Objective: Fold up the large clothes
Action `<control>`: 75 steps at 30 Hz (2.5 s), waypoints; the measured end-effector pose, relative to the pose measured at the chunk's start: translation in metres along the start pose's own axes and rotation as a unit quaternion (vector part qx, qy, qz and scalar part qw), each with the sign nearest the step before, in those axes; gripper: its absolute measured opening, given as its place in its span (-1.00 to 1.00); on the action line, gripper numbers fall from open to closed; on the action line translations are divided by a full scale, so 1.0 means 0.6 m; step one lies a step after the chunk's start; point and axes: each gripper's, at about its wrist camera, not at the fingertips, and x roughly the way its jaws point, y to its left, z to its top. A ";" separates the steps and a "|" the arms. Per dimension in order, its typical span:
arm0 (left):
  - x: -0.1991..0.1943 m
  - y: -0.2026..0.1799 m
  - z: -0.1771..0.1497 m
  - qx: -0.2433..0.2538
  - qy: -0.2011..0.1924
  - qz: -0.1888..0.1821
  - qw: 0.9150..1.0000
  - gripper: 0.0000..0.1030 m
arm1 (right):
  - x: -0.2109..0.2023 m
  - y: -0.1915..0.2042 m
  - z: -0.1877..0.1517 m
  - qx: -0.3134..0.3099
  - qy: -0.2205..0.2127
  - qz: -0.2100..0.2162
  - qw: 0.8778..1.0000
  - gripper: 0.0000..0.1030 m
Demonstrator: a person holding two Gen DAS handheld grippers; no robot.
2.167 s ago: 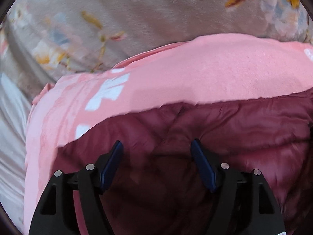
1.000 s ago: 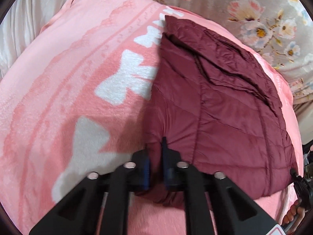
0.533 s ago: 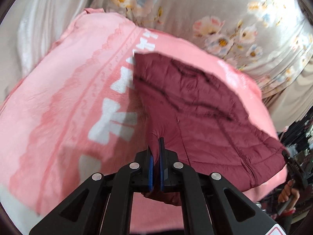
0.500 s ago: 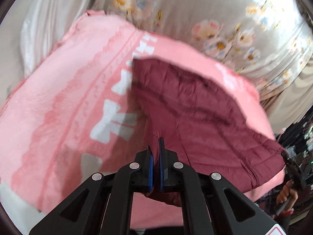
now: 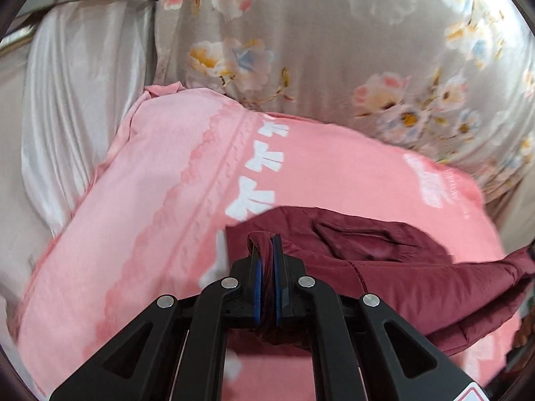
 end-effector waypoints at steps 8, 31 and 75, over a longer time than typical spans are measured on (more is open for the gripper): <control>0.236 -0.028 0.019 0.029 0.065 0.084 0.994 -0.89 | 0.221 -0.032 -0.049 0.020 0.075 -0.070 0.994 -0.91; 0.187 0.017 0.059 -0.032 -0.024 0.069 0.997 0.38 | 0.197 0.047 -0.074 -0.043 0.066 -0.047 0.996 0.05; 0.475 -0.246 -0.028 0.087 0.064 0.024 0.994 0.55 | 0.537 0.154 -0.235 -0.083 0.247 -0.018 0.965 -1.00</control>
